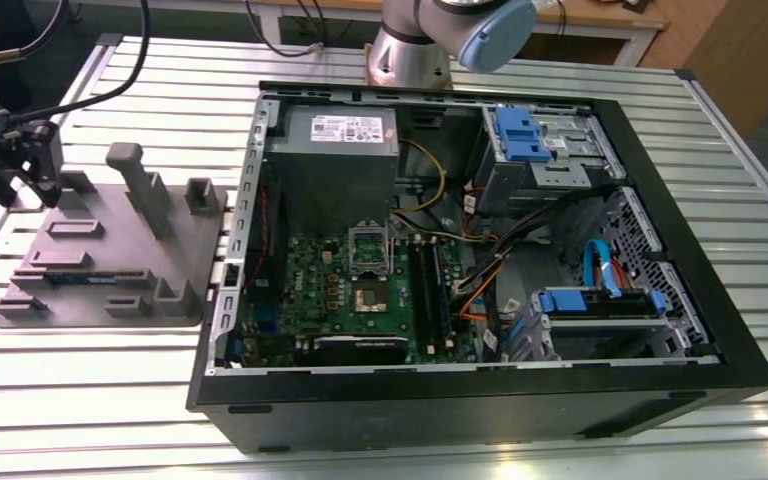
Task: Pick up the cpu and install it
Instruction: 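Pick up the cpu and move it towards the insertion slot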
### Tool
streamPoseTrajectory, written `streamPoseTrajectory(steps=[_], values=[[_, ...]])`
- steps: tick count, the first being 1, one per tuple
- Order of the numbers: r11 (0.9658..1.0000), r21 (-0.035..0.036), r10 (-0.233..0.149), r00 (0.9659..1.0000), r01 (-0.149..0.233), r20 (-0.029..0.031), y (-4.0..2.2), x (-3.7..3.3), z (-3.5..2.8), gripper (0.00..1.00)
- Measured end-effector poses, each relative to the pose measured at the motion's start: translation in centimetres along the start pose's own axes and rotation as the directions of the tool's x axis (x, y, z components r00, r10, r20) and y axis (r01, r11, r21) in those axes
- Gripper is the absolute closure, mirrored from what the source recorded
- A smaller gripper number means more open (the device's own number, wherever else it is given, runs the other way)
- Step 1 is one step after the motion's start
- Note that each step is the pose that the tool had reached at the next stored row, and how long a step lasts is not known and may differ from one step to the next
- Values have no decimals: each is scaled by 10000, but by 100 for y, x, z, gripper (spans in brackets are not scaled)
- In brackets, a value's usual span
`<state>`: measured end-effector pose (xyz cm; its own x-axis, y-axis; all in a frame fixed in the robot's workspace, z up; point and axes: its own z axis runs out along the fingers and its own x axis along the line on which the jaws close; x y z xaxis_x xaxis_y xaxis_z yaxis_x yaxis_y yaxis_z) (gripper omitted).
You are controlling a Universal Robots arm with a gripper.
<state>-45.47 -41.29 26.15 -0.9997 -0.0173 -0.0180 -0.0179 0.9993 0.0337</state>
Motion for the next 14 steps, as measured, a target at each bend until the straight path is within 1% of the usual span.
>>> streamPoseTrajectory(steps=[7, 14], values=[[10000, -1, 0, 10000, 0, 1, 2, -1, -47, 53], [10000, 0, 0, 10000, 0, 1, 2, -1, -61, 53]])
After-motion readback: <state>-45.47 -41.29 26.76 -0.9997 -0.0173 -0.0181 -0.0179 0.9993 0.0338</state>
